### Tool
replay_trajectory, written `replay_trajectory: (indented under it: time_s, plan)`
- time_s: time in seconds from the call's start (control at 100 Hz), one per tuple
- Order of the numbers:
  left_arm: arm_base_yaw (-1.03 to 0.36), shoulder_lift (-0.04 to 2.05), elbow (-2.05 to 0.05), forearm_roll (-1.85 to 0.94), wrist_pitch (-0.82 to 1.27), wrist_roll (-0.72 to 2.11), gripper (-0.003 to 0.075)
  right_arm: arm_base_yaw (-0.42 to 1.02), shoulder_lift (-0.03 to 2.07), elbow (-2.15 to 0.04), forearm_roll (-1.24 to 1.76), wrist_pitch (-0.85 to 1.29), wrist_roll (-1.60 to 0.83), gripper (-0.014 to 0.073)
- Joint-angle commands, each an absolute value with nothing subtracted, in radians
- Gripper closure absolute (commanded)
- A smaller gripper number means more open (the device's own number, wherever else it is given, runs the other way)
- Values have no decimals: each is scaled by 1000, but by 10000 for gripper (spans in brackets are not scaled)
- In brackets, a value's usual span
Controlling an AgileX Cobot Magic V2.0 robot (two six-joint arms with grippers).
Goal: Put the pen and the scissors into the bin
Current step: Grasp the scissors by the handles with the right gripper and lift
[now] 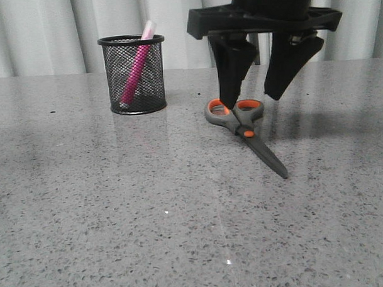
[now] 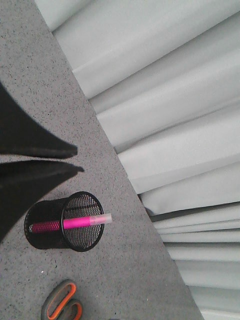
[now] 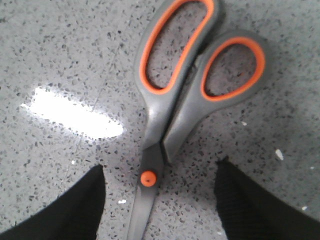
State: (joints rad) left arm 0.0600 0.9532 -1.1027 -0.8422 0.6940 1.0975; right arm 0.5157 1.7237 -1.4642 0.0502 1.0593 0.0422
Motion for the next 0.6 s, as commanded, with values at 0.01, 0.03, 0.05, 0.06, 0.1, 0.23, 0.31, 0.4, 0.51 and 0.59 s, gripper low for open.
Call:
replay_trajectory:
  time_s: [0.01, 0.03, 0.05, 0.06, 0.1, 0.23, 0.31, 0.4, 0.51, 0.59]
  plan:
    - [61, 941, -1129, -888, 643, 1092, 739, 515, 1699, -1498, 51, 1032, 57, 150]
    - [61, 941, -1129, -888, 643, 1092, 739, 515, 1701, -1498, 51, 1028, 59, 150]
    - [61, 941, -1129, -890, 643, 1092, 739, 515, 1705, -1501, 54, 1024, 61, 150]
    - [61, 941, -1129, -890, 643, 1092, 739, 515, 1709, -1501, 54, 1023, 64, 150]
    - [61, 941, -1129, -890, 643, 1092, 739, 515, 1713, -1502, 54, 1016, 73, 150]
    - [57, 941, -1129, -890, 643, 1092, 739, 515, 1731, -1502, 54, 1005, 81, 150]
    - [57, 941, -1129, -890, 643, 1092, 739, 515, 1738, -1502, 56, 988, 81, 150]
    - [57, 941, -1129, -890, 641, 1092, 739, 515, 1747, -1503, 56, 974, 81, 150]
    - [57, 941, -1129, -894, 641, 1092, 739, 515, 1772, -1503, 50, 973, 81, 150]
    - [57, 941, -1129, -900, 641, 1092, 739, 515, 1783, -1507, 48, 965, 81, 150]
